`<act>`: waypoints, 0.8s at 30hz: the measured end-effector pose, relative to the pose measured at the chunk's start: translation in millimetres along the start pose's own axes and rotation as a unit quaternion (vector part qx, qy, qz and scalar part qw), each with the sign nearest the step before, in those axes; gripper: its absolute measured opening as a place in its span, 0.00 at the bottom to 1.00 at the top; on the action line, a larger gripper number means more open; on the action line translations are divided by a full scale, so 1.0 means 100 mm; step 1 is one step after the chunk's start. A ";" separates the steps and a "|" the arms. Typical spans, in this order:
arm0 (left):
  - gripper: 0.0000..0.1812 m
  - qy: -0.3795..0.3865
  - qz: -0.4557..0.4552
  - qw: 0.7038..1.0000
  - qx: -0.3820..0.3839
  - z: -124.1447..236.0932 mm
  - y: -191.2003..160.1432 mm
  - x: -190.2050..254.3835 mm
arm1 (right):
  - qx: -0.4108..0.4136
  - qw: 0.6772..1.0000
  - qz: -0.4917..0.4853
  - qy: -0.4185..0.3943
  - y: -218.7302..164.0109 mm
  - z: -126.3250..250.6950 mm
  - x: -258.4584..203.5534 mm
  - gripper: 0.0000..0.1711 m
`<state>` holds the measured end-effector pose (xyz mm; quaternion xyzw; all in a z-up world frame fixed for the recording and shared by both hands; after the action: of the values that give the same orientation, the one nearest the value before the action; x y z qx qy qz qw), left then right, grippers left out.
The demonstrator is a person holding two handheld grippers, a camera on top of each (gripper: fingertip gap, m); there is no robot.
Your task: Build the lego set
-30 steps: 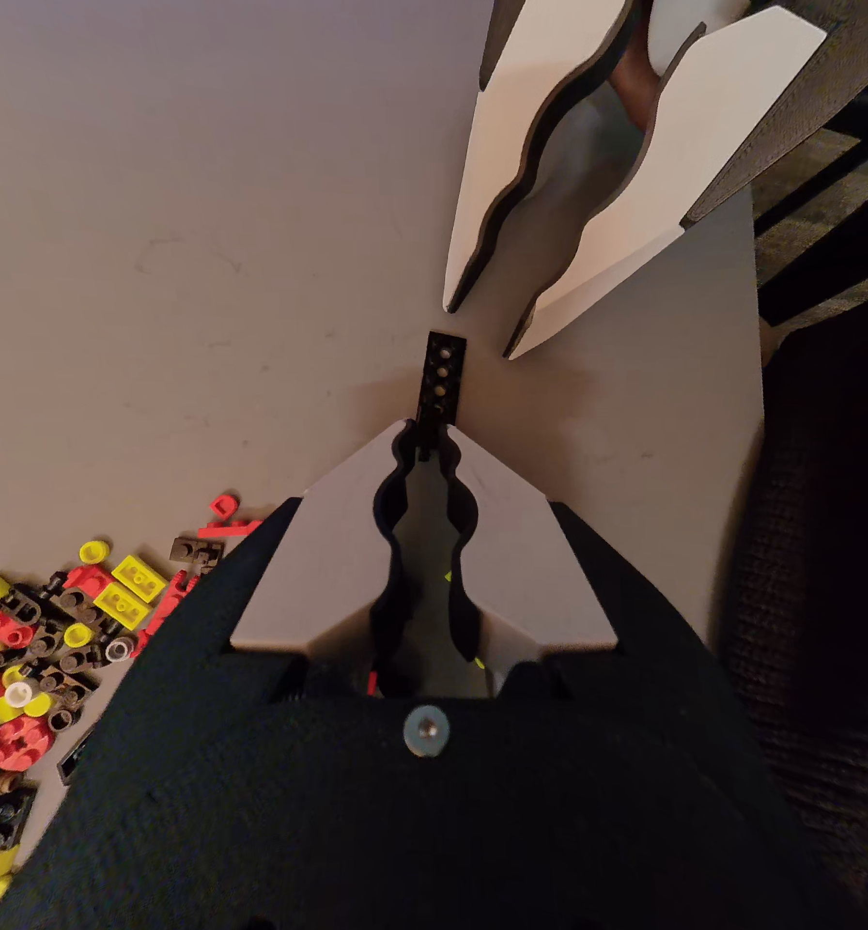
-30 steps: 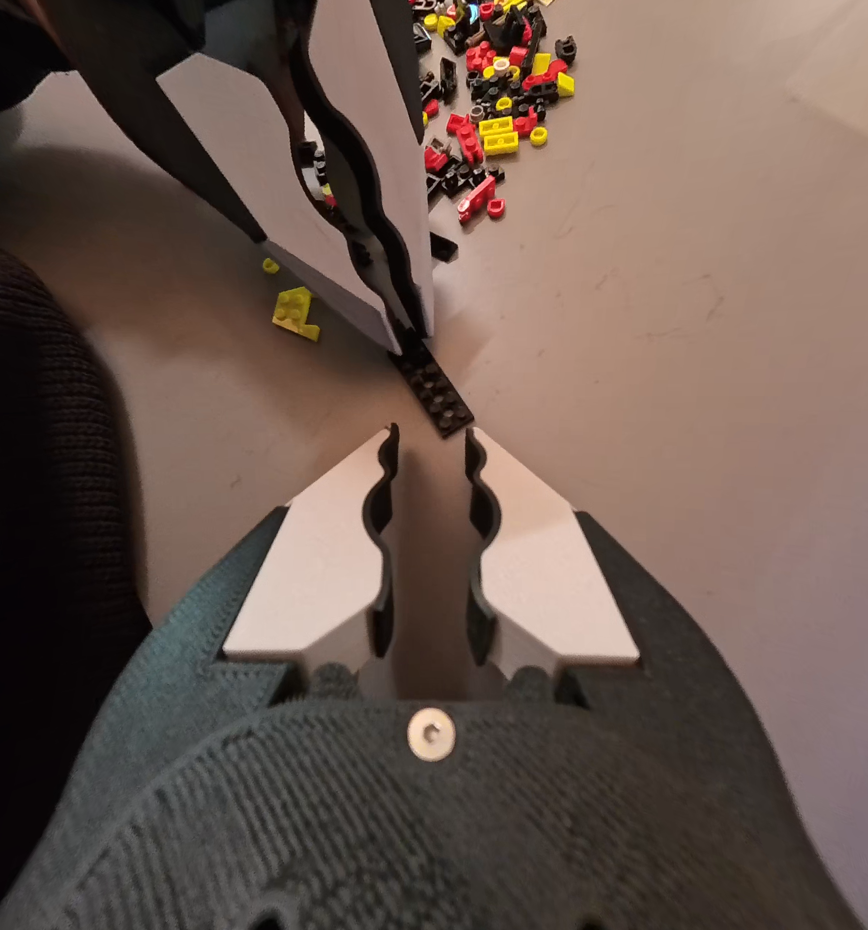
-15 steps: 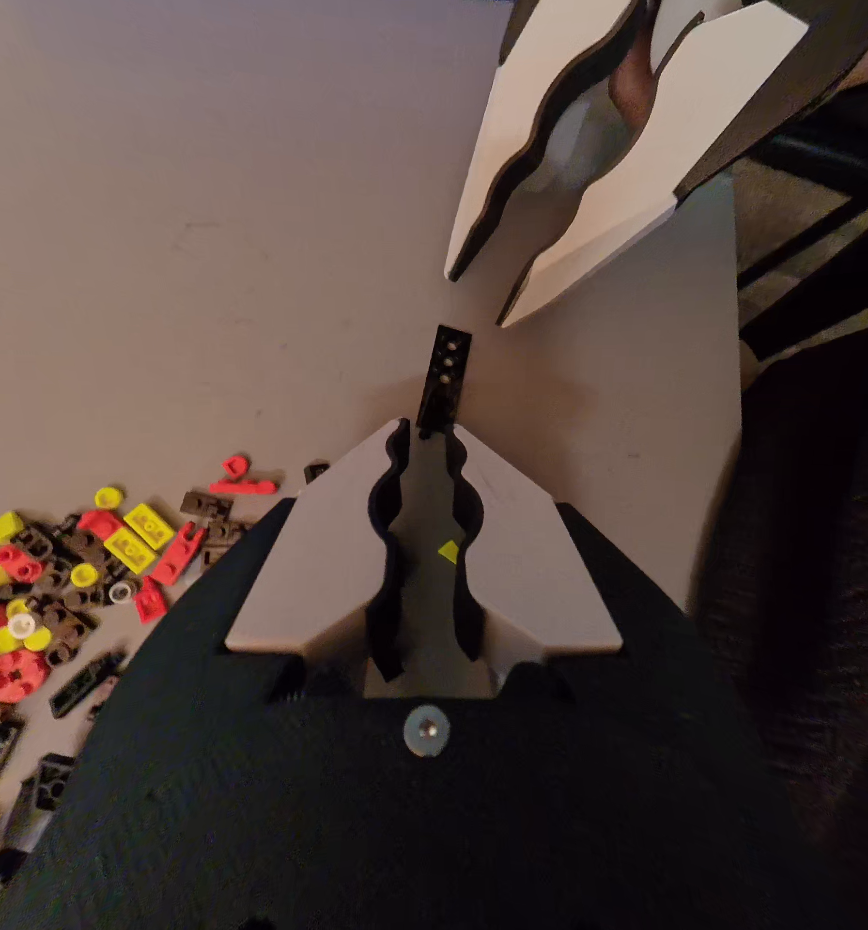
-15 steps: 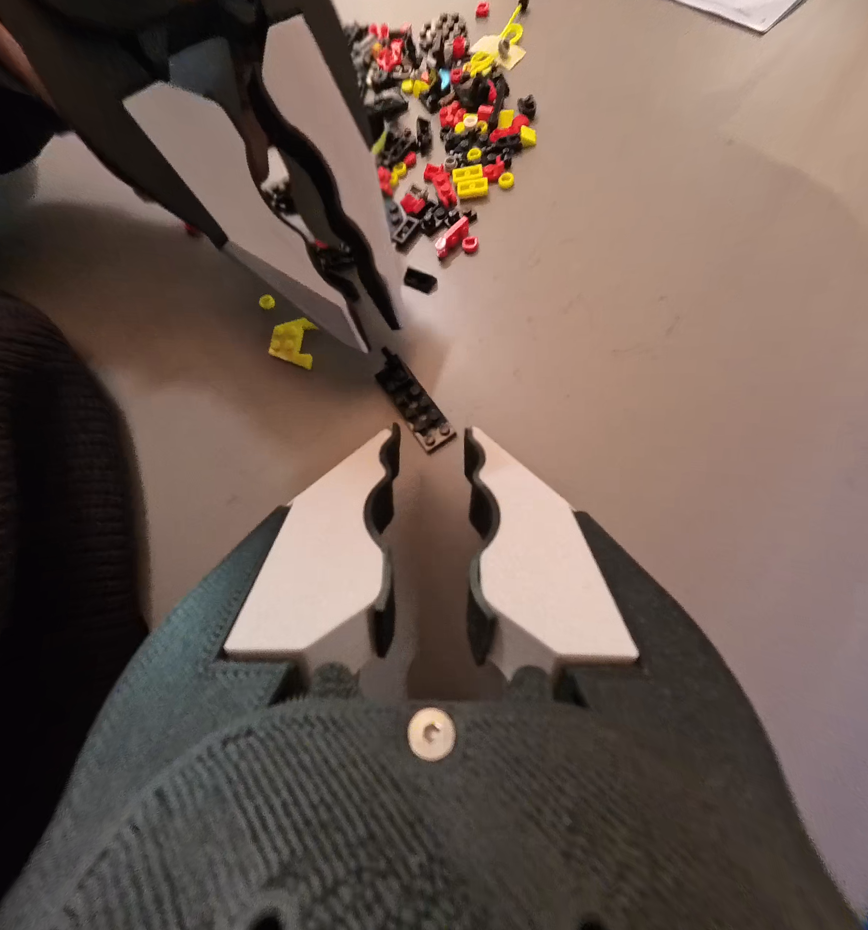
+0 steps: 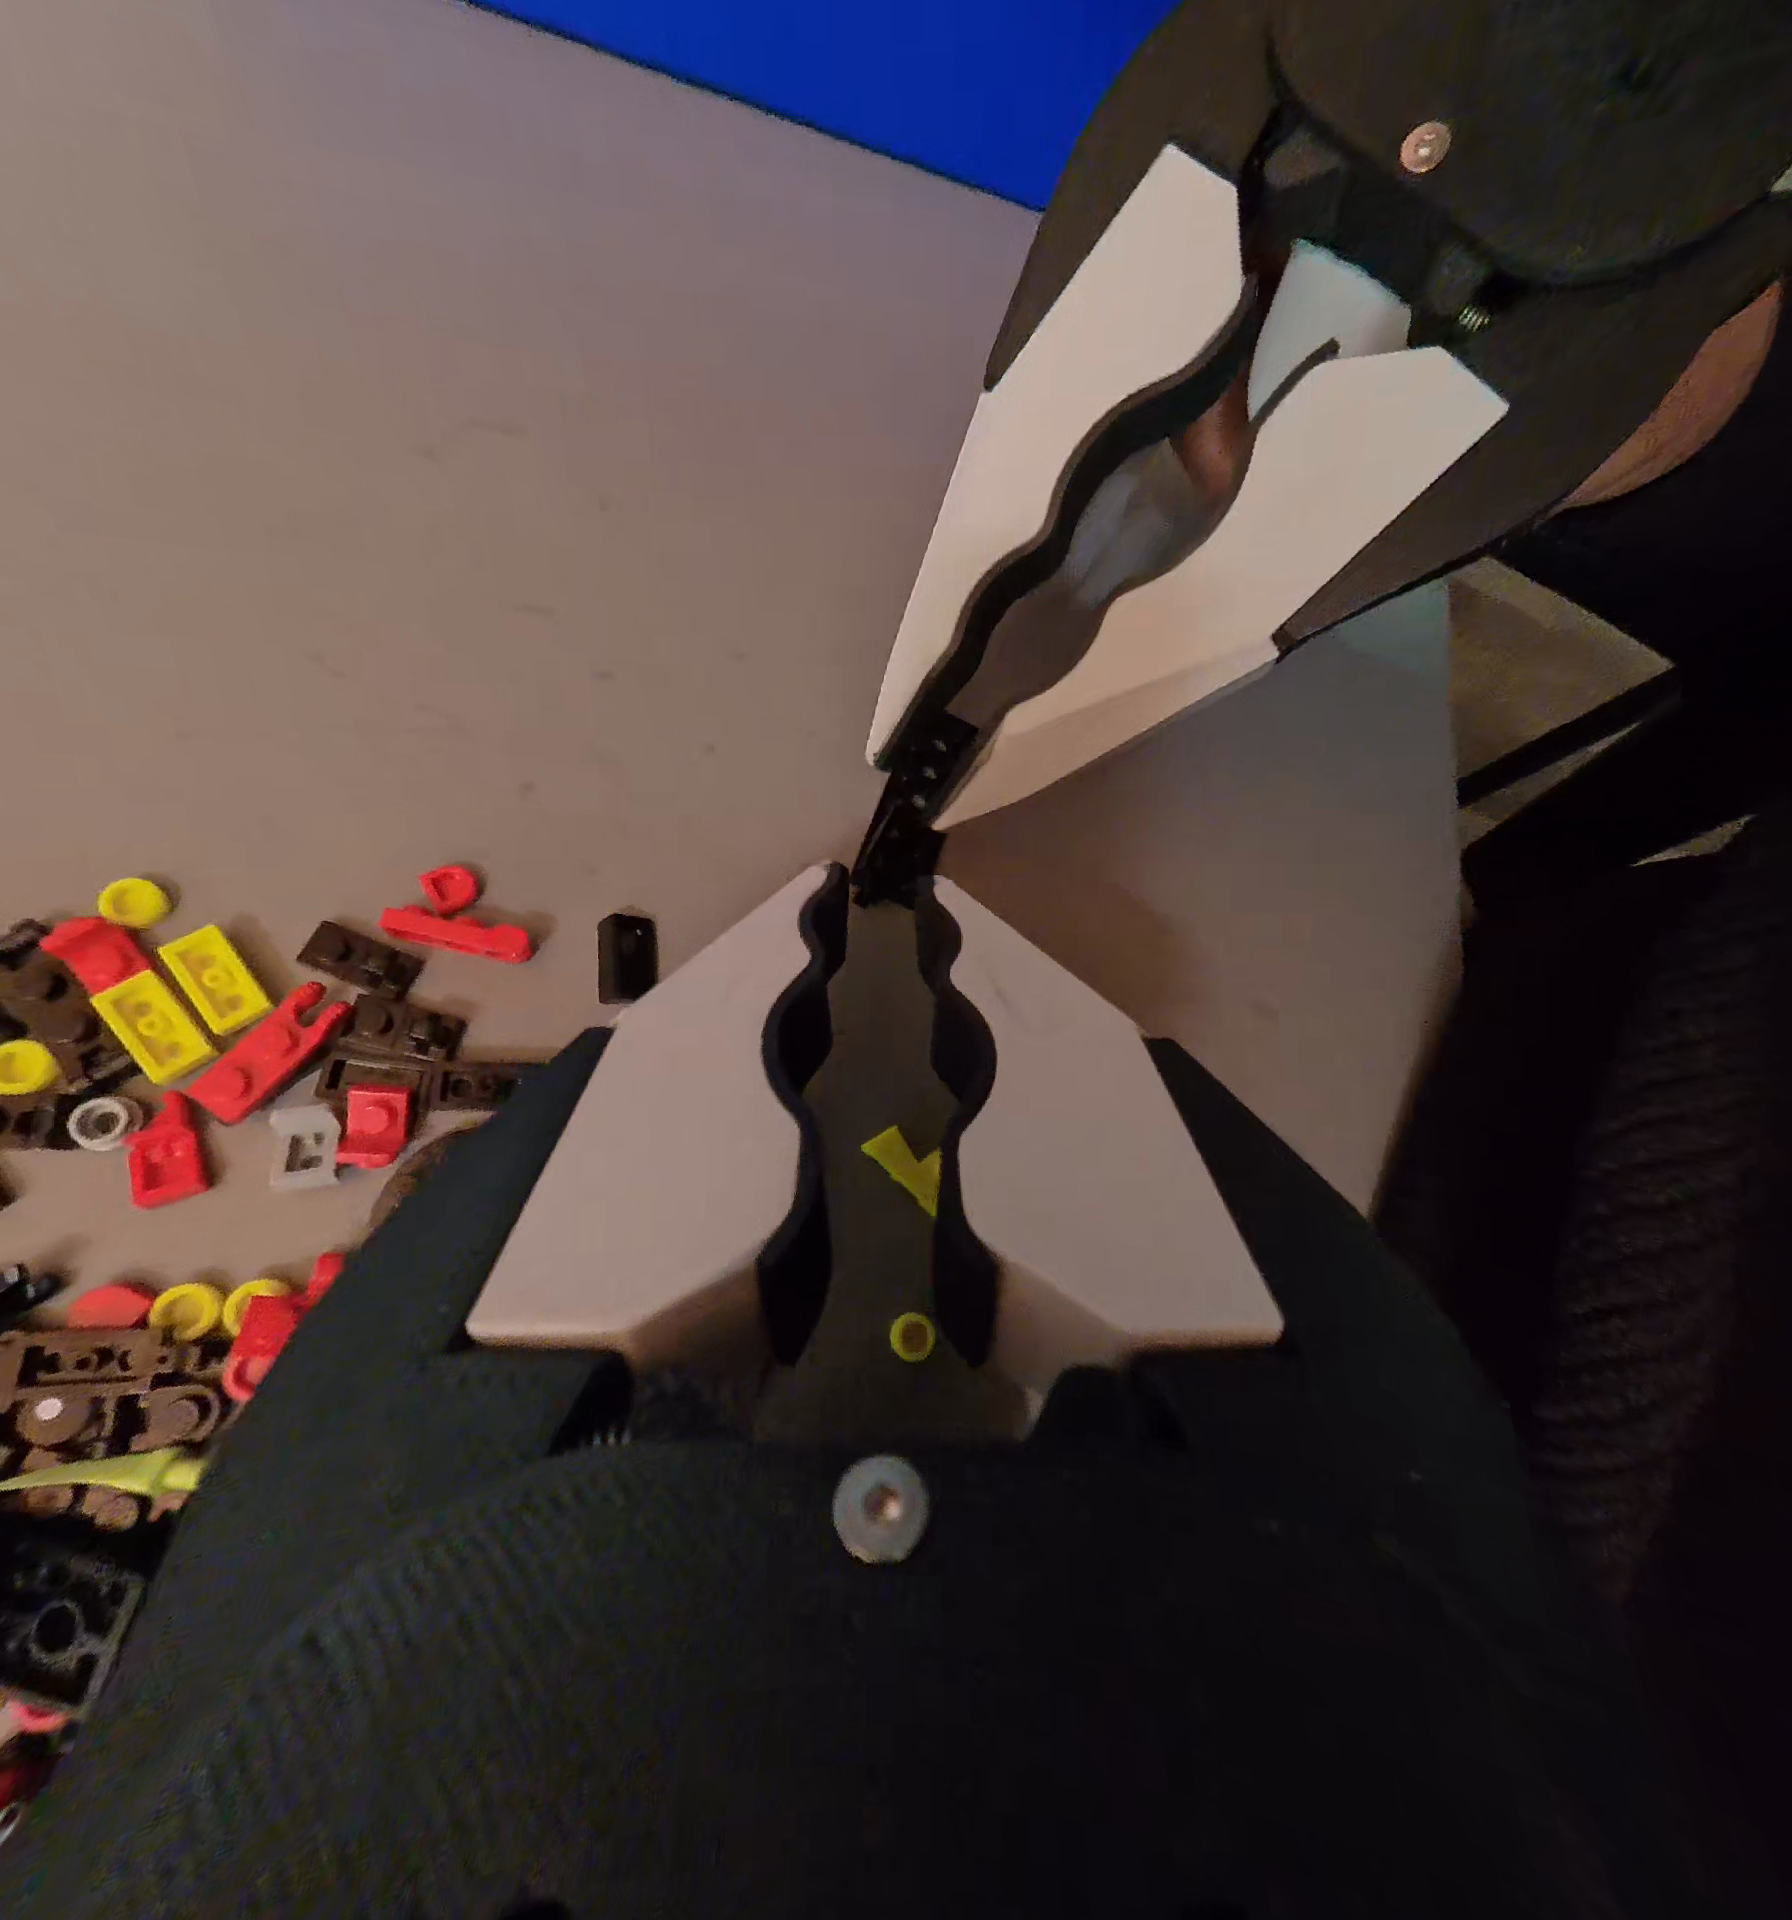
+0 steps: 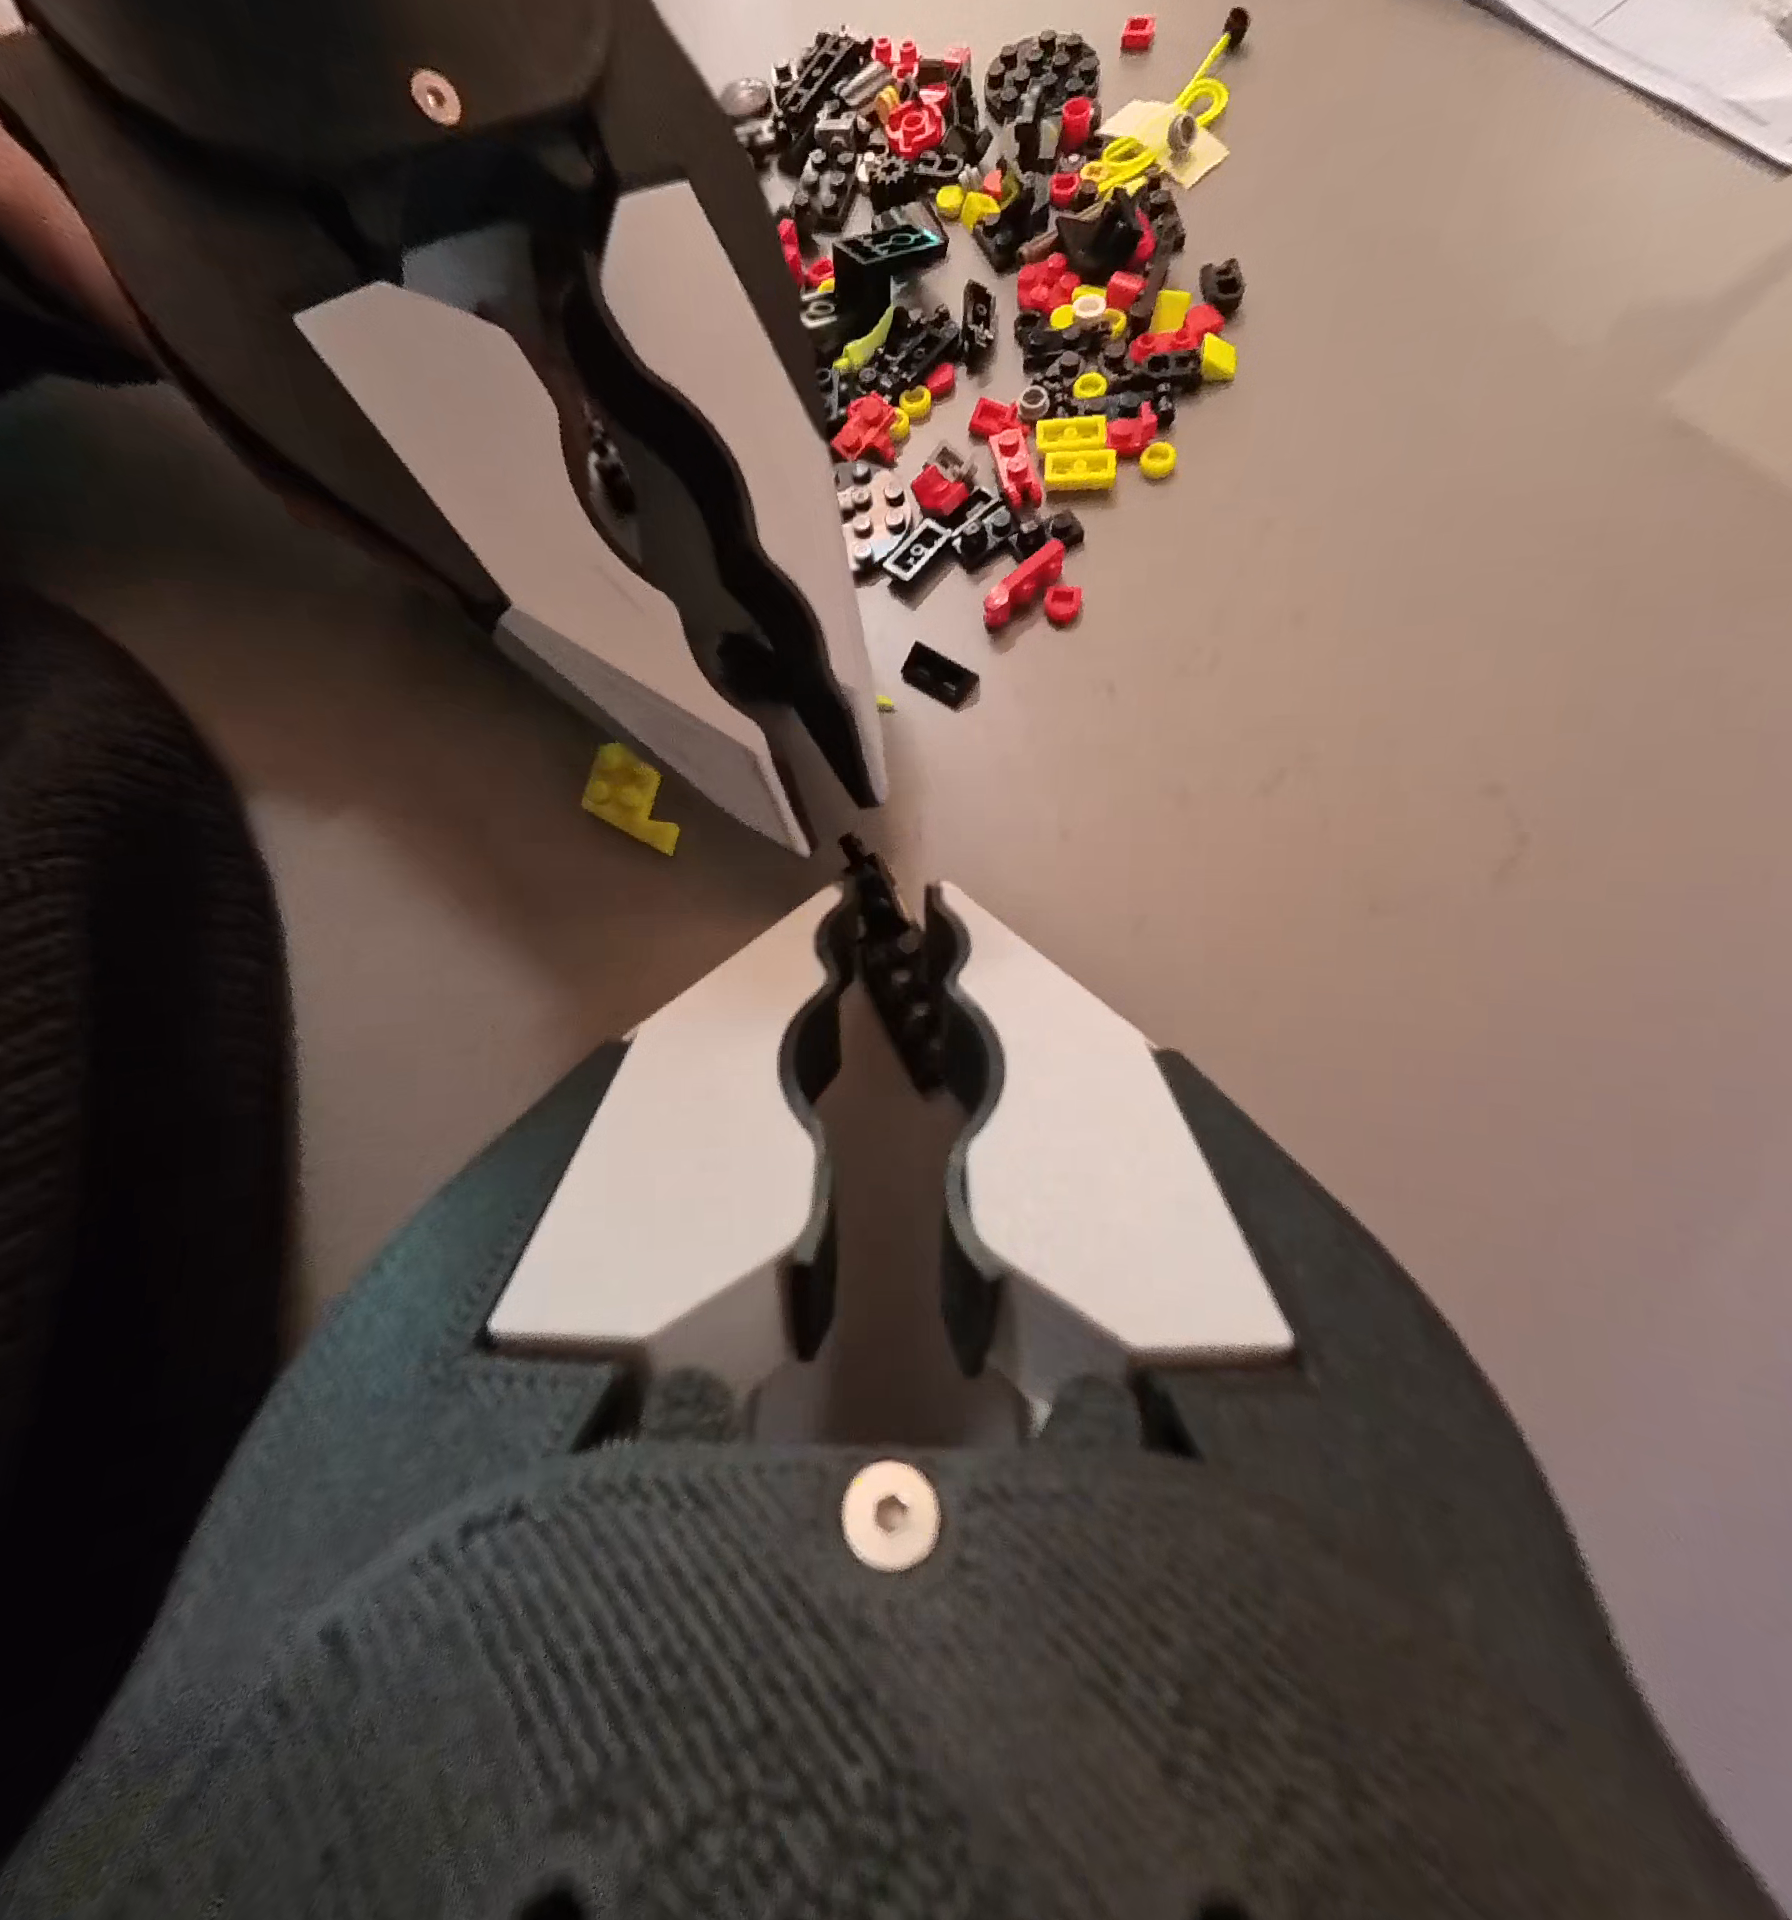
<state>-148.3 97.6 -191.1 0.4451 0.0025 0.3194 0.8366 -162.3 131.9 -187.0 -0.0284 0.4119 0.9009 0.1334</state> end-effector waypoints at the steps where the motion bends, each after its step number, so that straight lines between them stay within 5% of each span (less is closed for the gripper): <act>1: 0.06 -0.001 0.001 1.000 -0.001 -0.01 -0.01 0.00 | 0.001 1.000 -0.003 0.002 0.01 0.00 0.01 0.06; 24: 0.06 -0.021 0.029 0.999 -0.013 -0.06 -0.02 -0.03 | -0.021 0.996 0.084 -0.009 -0.03 -0.06 -0.04 0.01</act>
<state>-151.3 99.6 -197.4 0.4405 -0.0321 0.3347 0.8324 -158.4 128.6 -192.9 0.0112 0.3926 0.9177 0.0604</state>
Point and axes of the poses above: each gripper's, where its closed fingertips meet, z back along the fingers, y out of its top, x = y × z across the jaws, the point moved 2 cm from there along z, back along the fingers, and after that the axes turned 2 degrees about -z, right-handed, at the moved point
